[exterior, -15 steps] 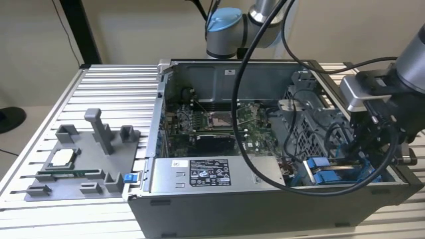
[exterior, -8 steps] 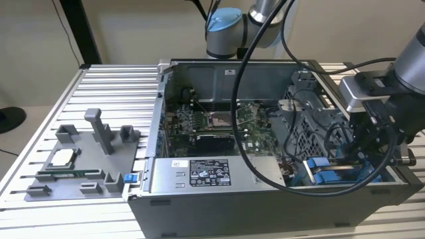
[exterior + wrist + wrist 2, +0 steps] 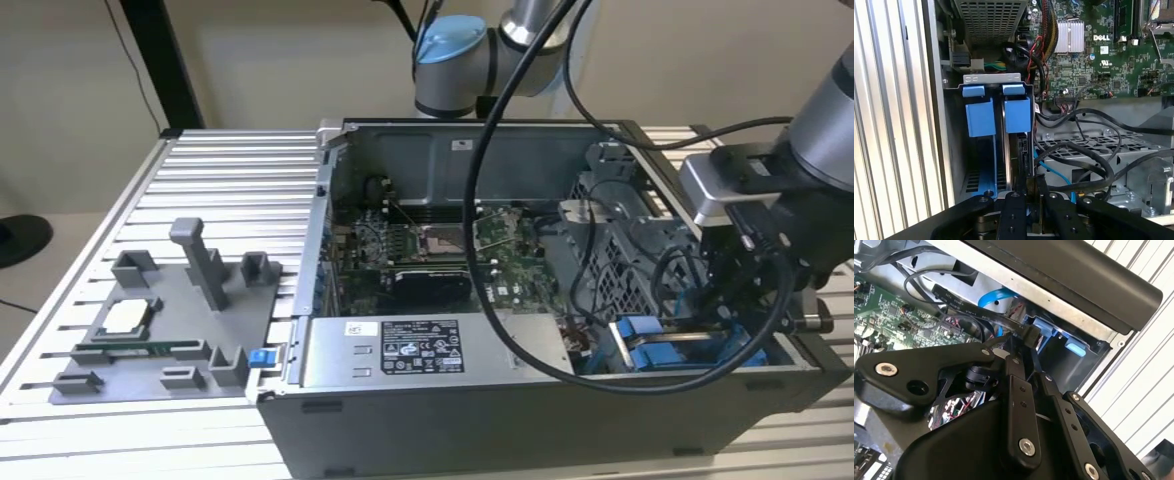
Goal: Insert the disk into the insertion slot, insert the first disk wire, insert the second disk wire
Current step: 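Insert the first disk wire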
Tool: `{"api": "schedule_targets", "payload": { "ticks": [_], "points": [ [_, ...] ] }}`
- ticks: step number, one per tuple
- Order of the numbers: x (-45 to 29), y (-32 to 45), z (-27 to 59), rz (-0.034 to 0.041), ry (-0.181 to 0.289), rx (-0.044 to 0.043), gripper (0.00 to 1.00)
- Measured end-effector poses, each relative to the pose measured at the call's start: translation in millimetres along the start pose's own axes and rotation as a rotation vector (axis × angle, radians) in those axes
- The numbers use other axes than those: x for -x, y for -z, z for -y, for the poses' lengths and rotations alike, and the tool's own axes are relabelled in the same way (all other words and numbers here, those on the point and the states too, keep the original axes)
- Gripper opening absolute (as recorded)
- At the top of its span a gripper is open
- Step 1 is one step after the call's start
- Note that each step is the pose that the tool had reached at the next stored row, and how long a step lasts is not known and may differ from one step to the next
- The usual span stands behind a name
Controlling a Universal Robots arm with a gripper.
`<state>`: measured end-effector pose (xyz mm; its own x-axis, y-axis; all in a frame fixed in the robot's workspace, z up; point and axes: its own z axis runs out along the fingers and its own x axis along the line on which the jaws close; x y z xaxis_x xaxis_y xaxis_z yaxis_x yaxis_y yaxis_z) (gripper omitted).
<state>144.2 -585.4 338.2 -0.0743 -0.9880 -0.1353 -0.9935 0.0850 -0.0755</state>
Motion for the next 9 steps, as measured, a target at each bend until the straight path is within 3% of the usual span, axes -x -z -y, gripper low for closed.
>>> {"api": "schedule_targets", "payload": {
  "ticks": [9],
  "points": [
    [0.3, -1.6, -0.3, -0.0016, 0.003, -0.0033, 0.0]
  ]
}}
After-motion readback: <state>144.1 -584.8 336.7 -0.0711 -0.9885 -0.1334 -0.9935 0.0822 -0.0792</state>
